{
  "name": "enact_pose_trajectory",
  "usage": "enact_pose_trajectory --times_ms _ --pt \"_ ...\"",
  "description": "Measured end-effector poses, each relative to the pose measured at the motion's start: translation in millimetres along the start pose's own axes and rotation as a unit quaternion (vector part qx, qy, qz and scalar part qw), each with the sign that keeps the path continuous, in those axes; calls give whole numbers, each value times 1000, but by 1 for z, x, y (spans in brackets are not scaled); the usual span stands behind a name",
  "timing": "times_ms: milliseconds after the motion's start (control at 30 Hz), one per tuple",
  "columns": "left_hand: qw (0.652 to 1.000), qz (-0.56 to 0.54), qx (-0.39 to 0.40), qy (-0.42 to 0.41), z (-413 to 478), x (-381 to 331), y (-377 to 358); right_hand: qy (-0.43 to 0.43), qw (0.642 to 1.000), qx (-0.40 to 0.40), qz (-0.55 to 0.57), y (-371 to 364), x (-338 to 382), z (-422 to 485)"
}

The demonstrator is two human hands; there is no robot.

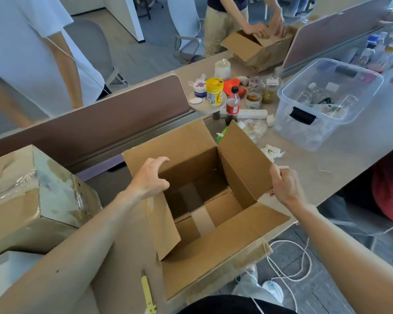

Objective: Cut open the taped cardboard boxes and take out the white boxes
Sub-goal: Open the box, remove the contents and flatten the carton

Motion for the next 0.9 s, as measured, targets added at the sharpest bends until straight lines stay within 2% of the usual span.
enact_pose_trajectory --times_ms 133,267,400,533,633,733,800,900 --pt "999 37 -29 10 -2 16 23 -29 999 -3 -42 1 -17 1" --pt "989 121 21 77 -2 39 49 -99 993 -23 -56 3 -27 3" --pt "957 222 77 172 0 68 73 -156 981 0 -114 6 -41 -4" --pt "921 303 109 220 -8 86 62 -184 976 31 -115 0 -50 -14" --pt "929 232 150 247 -6 101 46 -219 971 49 -89 -4 -49 -18" --pt "956 85 160 232 -4 104 37 -236 967 75 -54 -6 -40 -21" --pt "972 -37 102 209 -2 103 32 -245 965 94 17 -8 -32 -23" --pt "968 -144 -3 207 3 101 31 -255 954 113 106 -13 -21 -25"
Point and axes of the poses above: each hand's wrist, its own z-axis towards the middle knuckle, its own y-axis out of the back of the hand, x = y × z, the point moved 2 cm from there along z, towards the middle knuckle, and after that the axes turned 2 degrees about y, right-handed, at the moved point
